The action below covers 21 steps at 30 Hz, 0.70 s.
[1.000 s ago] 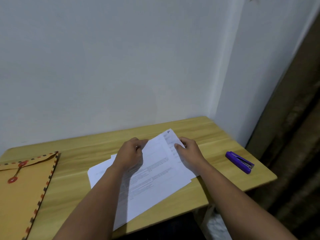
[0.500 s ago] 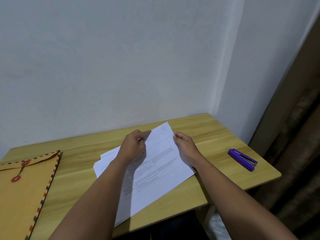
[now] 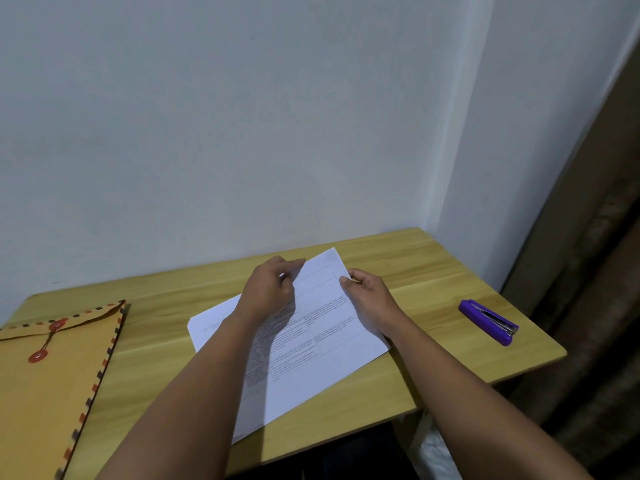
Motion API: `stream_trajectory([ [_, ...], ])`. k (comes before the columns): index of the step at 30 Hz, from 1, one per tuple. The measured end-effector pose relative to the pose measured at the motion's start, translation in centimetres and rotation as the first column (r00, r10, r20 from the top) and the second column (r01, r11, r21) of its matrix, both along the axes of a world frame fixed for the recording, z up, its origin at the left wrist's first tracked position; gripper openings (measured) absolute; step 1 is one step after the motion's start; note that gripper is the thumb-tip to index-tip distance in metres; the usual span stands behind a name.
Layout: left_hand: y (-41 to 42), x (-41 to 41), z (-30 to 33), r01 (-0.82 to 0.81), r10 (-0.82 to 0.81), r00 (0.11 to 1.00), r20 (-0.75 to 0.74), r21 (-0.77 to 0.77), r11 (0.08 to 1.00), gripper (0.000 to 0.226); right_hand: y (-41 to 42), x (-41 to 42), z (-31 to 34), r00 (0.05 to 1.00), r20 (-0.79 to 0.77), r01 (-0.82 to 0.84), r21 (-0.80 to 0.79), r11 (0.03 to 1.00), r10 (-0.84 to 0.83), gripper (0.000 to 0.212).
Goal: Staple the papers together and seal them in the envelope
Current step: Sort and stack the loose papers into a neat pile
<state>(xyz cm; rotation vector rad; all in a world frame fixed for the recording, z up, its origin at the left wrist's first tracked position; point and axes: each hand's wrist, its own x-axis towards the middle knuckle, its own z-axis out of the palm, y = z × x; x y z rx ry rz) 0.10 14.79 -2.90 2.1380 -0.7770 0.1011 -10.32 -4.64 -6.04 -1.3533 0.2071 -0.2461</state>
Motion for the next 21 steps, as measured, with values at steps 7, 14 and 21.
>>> stream_trajectory([
  [7,0.1,-0.1,0.3,0.006,-0.006,1.000,-0.010,-0.023,1.000,0.051,0.2,0.3,-0.3,1.000,0.000,0.007,0.003,1.000,-0.007,0.022],
  [14,0.2,-0.1,0.0,-0.011,0.010,1.000,-0.022,-0.024,1.000,0.045,0.0,0.2,-0.7,1.000,0.006,-0.009,-0.007,1.000,0.009,0.023],
  [21,1.0,0.1,-0.1,-0.036,0.040,0.999,-0.029,0.112,0.993,0.029,-0.4,0.2,-1.1,0.999,0.016,-0.029,-0.003,1.000,0.029,0.023],
])
